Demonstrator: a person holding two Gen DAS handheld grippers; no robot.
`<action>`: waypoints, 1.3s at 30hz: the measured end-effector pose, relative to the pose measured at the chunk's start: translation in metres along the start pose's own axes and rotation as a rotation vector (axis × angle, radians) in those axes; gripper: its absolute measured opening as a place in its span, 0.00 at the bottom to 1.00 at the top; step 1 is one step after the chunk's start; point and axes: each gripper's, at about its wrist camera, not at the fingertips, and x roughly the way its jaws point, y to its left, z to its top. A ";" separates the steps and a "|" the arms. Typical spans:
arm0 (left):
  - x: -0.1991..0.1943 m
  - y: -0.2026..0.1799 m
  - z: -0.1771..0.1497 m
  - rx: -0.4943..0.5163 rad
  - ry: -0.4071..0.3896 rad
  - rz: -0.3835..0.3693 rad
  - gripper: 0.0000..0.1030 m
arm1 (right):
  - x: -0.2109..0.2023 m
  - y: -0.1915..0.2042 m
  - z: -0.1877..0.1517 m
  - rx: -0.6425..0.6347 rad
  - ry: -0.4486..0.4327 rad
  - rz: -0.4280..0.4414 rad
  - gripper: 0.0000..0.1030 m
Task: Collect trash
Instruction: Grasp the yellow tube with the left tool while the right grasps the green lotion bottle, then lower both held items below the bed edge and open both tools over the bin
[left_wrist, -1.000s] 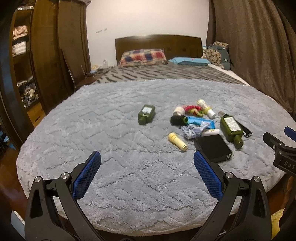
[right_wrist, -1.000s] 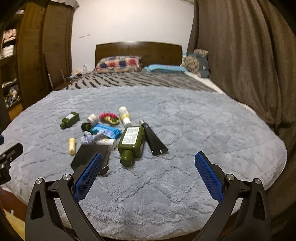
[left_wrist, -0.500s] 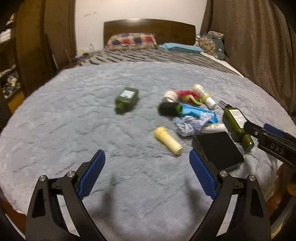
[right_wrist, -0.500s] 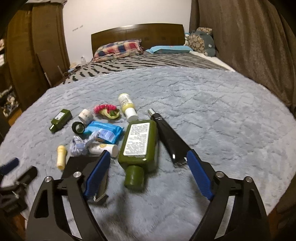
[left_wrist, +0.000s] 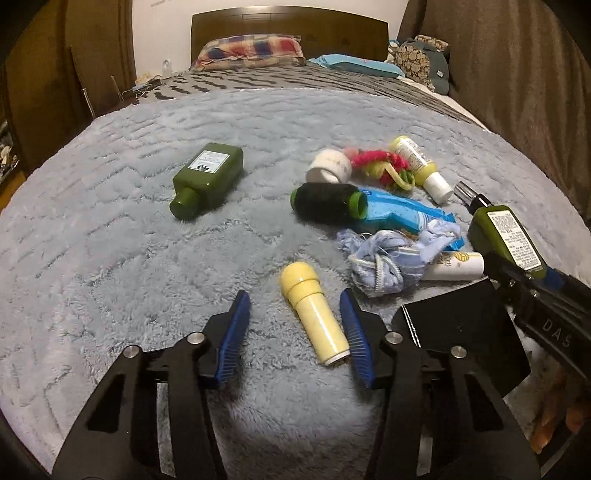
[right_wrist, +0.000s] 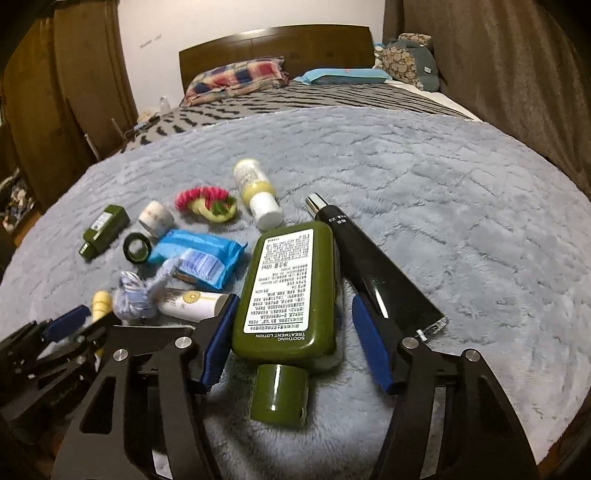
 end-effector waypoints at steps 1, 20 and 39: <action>0.000 0.001 0.000 -0.002 -0.001 -0.003 0.38 | 0.000 0.001 -0.001 -0.003 0.001 0.003 0.54; -0.098 0.002 -0.011 0.035 -0.144 -0.038 0.16 | -0.104 -0.007 -0.004 -0.030 -0.147 0.092 0.54; -0.203 -0.034 -0.152 0.124 -0.121 -0.127 0.16 | -0.201 -0.016 -0.143 -0.119 -0.024 0.167 0.54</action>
